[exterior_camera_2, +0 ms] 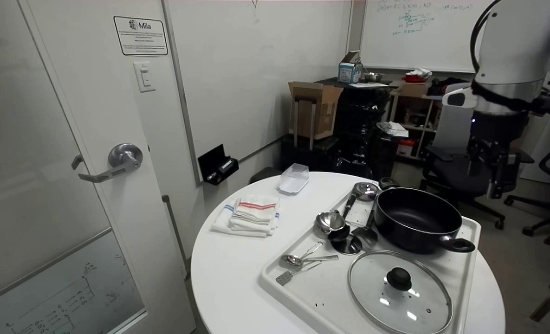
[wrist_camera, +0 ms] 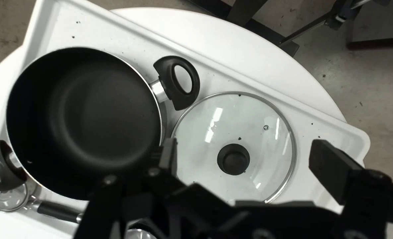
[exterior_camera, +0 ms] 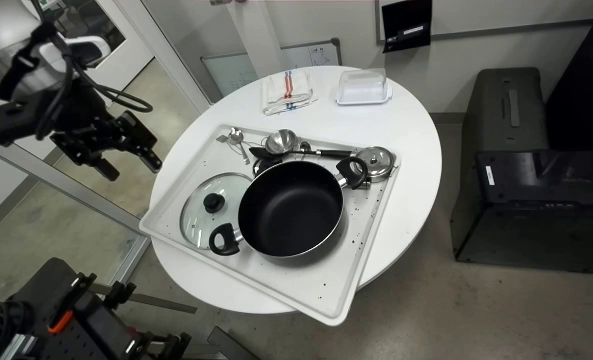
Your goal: Put the glass lid on the black pot.
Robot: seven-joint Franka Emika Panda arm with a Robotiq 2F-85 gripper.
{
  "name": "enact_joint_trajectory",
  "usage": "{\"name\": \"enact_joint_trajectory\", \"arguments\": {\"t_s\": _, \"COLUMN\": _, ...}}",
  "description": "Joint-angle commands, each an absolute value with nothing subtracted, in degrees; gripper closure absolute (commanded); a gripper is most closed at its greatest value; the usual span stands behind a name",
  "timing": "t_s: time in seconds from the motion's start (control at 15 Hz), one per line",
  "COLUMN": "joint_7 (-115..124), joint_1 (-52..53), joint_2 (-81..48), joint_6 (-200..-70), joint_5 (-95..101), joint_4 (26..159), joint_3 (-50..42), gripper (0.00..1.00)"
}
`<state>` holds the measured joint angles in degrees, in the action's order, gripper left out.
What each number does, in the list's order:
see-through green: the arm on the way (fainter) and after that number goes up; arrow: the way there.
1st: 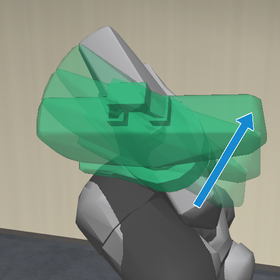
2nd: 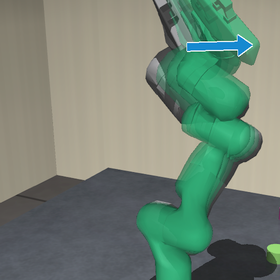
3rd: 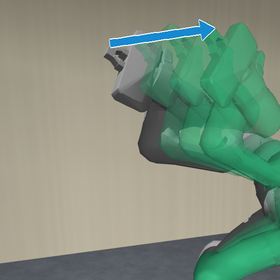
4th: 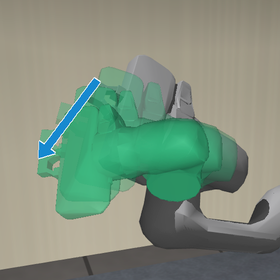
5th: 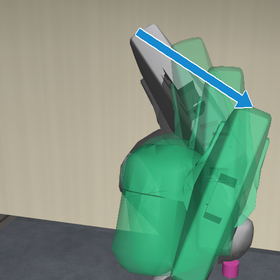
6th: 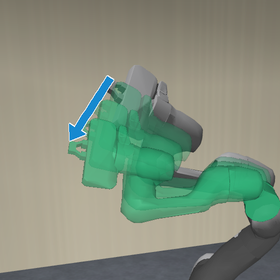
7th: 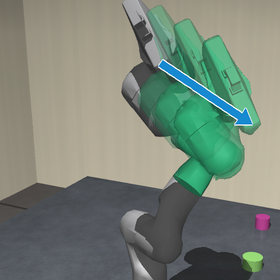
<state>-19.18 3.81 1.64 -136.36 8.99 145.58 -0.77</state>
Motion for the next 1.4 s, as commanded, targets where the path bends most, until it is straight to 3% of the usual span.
{"name": "enact_joint_trajectory", "arguments": {"t_s": 0.0, "joint_7": -19.62, "joint_1": 3.61, "joint_2": -6.85, "joint_6": -140.4, "joint_5": 9.42, "joint_4": 141.01, "joint_3": 1.08, "gripper": 0.0}}
{"name": "enact_joint_trajectory", "arguments": {"t_s": 1.33, "joint_7": -13.06, "joint_1": 10.14, "joint_2": -37.9, "joint_6": -156.27, "joint_5": 23.82, "joint_4": 127.27, "joint_3": 0.25, "gripper": 0.0}}
